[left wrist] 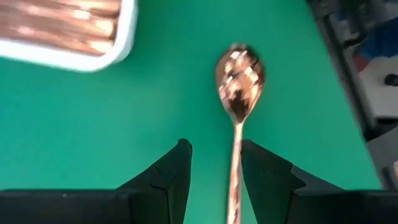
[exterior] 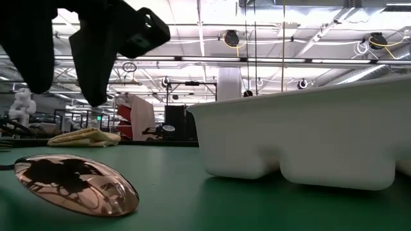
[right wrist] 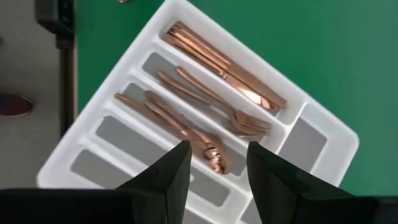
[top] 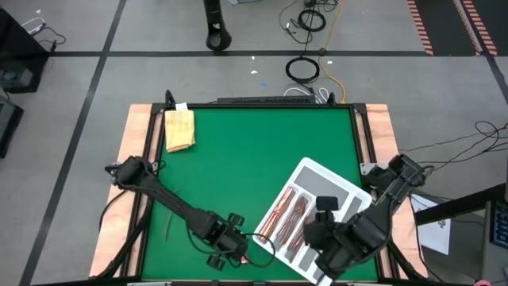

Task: Sort silverware
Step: Put the gold spoon into the white cutlery tray

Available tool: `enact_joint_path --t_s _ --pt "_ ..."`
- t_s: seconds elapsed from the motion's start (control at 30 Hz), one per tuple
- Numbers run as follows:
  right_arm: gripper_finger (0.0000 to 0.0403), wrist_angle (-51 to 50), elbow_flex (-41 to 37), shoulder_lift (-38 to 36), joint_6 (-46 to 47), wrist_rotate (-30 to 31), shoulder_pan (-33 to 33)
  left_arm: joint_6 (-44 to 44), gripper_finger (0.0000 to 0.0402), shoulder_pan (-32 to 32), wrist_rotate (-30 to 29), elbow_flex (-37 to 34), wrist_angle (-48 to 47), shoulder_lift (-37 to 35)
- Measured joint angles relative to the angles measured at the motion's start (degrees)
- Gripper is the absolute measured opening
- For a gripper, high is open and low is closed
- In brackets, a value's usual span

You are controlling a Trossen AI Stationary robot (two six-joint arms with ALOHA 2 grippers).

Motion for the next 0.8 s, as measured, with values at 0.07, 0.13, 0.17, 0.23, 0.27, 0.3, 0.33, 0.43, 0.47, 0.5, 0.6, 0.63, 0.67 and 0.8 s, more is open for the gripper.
enact_joint_path --t_s 0.07,0.13,0.17,0.23,0.27,0.3,0.33,0.43,0.47,0.5,0.6,0.63,0.67,0.8 --pt "0.0146 0.01 0.0 -0.01 1.77 -0.01 1.18 0.73 0.0145 0.0 0.63 0.01 1.56 0.77" --pt "0.0146 0.0 0.0 -0.01 3.44 0.0 2.28 1.45 0.0145 -0.07 0.75 -0.06 1.85 1.17" --pt "0.0146 0.02 0.0 0.0 4.21 -0.02 2.75 1.43 0.0145 -0.08 0.84 -0.46 2.65 1.2" --pt "0.0146 0.02 0.0 -0.01 5.48 -0.01 3.51 1.05 0.0145 0.0 1.85 -1.54 4.98 1.12" --pt "0.0146 0.0 -0.01 0.0 6.05 0.01 3.78 1.0 0.0145 -0.02 2.18 -1.97 5.01 1.12" --pt "0.0146 0.0 -0.02 0.0 6.58 0.0 3.97 1.02 0.0145 -0.1 2.2 -2.51 4.97 1.12" --pt "0.0146 0.0 -0.02 -0.02 7.1 0.05 4.19 1.0 0.0145 -0.14 2.28 -3.25 5.54 1.13" --pt "0.0146 0.0 -0.02 0.0 8.54 0.18 4.53 0.2 0.0145 -0.17 3.79 -5.64 9.0 1.14" --pt "0.0146 0.0 -0.02 0.0 8.91 0.17 4.57 -0.23 0.0145 -0.17 3.98 -6.08 9.06 1.12" --pt "0.0146 0.02 -0.02 0.0 9.09 0.2 4.56 -0.42 0.0145 -0.17 4.19 -6.41 9.4 1.14" --pt "0.0146 0.0 -0.04 0.0 9.1 0.27 4.51 -0.35 0.0145 -0.13 4.47 -7.71 12.96 1.12" --pt "0.0146 0.0 -0.04 0.0 9.13 0.29 4.46 -0.43 0.0145 -0.13 4.55 -8.49 14.2 1.12" --pt "0.0146 0.0 -0.04 0.0 9.35 0.33 4.46 -0.55 0.0145 -0.15 4.81 -9.46 15.61 1.12" --pt "0.0146 0.0 -0.07 0.0 10.72 0.33 4.46 -1.99 0.0145 -0.07 5.35 -13.28 20.86 1.02"
